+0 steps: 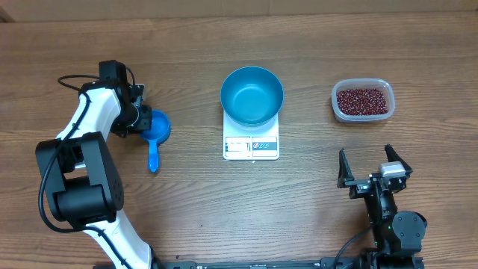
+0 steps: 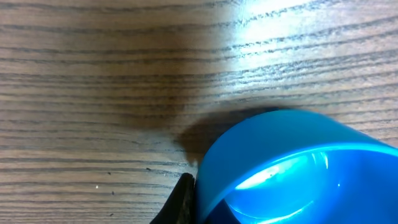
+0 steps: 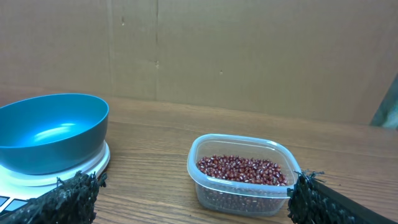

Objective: Scoop item into bowl and weigh 150g on scale
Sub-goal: 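Lower the left gripper and close it on the blue scoop's rim, then lift the blue scoop with the left gripper toward the teal bowl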

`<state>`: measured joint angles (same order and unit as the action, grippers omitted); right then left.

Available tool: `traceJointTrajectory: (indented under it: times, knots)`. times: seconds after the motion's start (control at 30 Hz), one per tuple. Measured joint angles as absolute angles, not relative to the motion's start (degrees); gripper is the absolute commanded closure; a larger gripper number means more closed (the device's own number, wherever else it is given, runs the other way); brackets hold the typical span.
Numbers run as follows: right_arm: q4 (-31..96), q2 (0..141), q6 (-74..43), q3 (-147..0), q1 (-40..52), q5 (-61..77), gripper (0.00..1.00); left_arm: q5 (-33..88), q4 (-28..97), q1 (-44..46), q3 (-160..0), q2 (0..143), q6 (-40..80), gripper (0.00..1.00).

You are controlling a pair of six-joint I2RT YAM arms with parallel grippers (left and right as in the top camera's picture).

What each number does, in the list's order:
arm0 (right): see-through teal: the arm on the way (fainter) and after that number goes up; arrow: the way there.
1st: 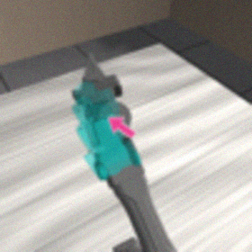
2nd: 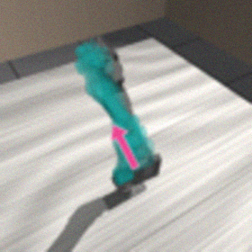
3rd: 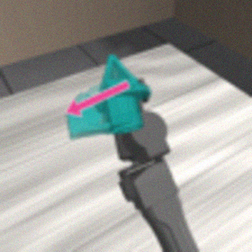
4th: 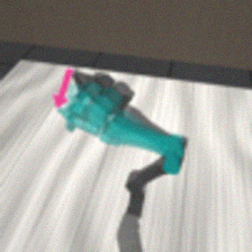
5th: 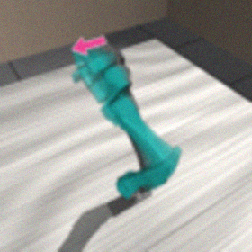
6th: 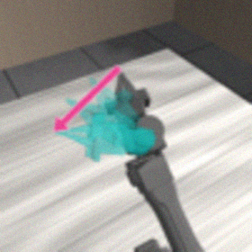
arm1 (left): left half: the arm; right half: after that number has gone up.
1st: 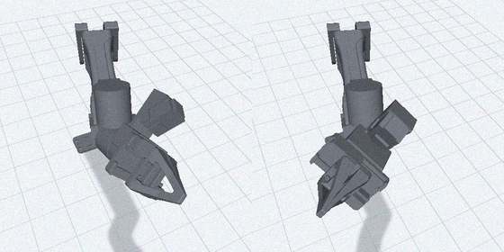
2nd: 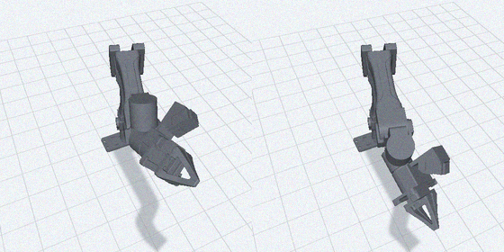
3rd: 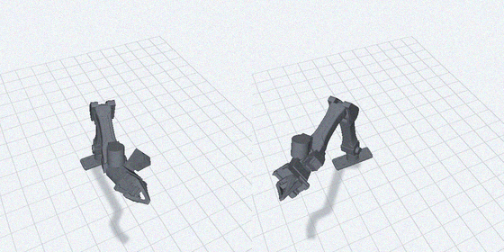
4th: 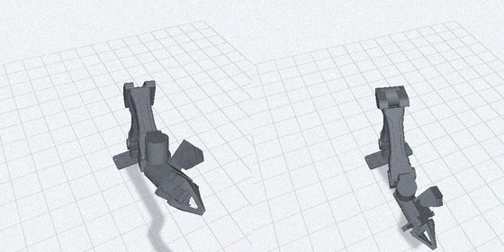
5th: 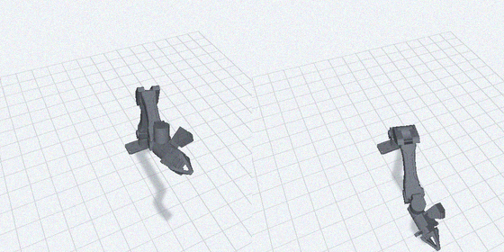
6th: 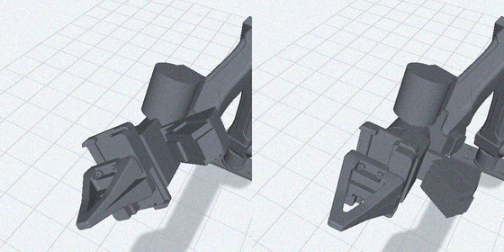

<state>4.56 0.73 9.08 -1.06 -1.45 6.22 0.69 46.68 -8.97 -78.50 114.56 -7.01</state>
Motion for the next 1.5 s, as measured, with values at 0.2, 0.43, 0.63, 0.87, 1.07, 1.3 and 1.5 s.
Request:
traceJointTrajectory:
  times: [0.2,0.43,0.63,0.87,1.07,1.3,1.5]
  knots:
    - [4.5,0.7,9.1,-1.1,-1.5,6.2,0.00,0.6,50.2,-9.0,-80.7,114.6,-6.1,0.96]
    - [4.5,0.7,9.1,-1.1,-1.5,6.2,0.00,0.7,57.5,-9.0,-92.0,113.8,-2.6,0.96]
    - [4.5,0.7,9.1,-1.1,-1.5,6.2,0.00,0.9,64.5,-9.0,-101.7,110.2,4.8,0.96]
    - [4.6,0.7,9.1,-1.1,-1.5,6.2,0.00,4.5,71.3,-9.0,-105.5,106.1,19.4,0.96]
    - [4.5,0.7,9.1,-1.1,-1.5,6.2,0.00,11.9,76.9,-9.0,-105.5,105.6,27.0,0.96]
    - [4.6,0.7,9.1,-1.1,-1.5,6.2,0.00,17.2,80.2,-9.0,-105.5,105.6,31.6,0.96]
    - [4.6,0.7,9.1,-1.1,-1.5,6.2,0.00,17.3,80.8,-6.6,-105.5,105.6,34.3,0.96]
